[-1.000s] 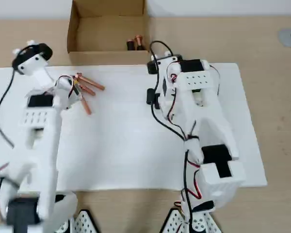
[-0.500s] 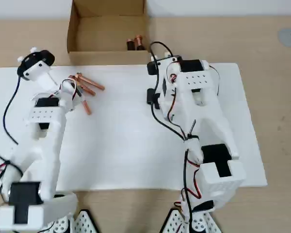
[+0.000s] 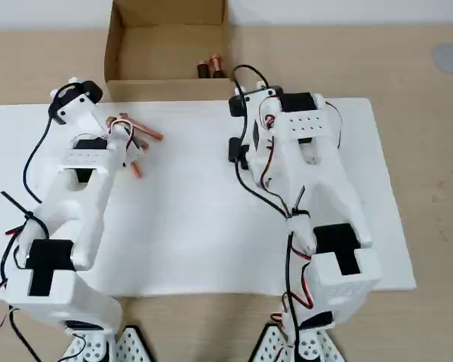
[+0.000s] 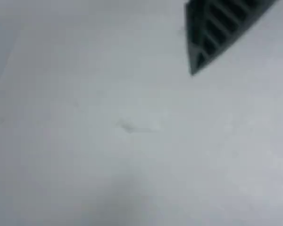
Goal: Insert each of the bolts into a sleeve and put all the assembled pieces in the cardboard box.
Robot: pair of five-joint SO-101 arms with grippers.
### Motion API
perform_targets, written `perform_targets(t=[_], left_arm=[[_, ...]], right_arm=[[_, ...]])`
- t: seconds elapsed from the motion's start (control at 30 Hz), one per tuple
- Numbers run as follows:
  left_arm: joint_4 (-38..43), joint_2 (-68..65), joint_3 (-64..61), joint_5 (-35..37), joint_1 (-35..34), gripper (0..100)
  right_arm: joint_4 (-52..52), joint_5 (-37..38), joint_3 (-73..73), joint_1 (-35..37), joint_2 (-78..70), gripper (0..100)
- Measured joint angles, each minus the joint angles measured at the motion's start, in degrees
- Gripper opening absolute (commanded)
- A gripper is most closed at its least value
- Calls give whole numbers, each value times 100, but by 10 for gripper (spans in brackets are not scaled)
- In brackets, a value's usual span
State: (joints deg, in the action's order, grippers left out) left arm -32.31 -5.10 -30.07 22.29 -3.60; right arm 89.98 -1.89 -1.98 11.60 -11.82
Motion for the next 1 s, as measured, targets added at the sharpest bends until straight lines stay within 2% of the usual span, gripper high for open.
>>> perform_targets(t=[0.4,0.77,0.83,0.9,1.0], left_arm=[[-378,-396,466,62,-211,107],[-2303,-1732,2585,167,-202,102],[-2646,-1969,2989,273,-202,64],[-2840,-2163,3279,316,-202,3],[-2866,-2259,3429,360,-167,10]], right_arm=[[0,202,0,0,0,368],[0,360,0,0,0,368],[0,360,18,0,0,368],[0,360,35,0,0,368],[0,360,97,0,0,368]])
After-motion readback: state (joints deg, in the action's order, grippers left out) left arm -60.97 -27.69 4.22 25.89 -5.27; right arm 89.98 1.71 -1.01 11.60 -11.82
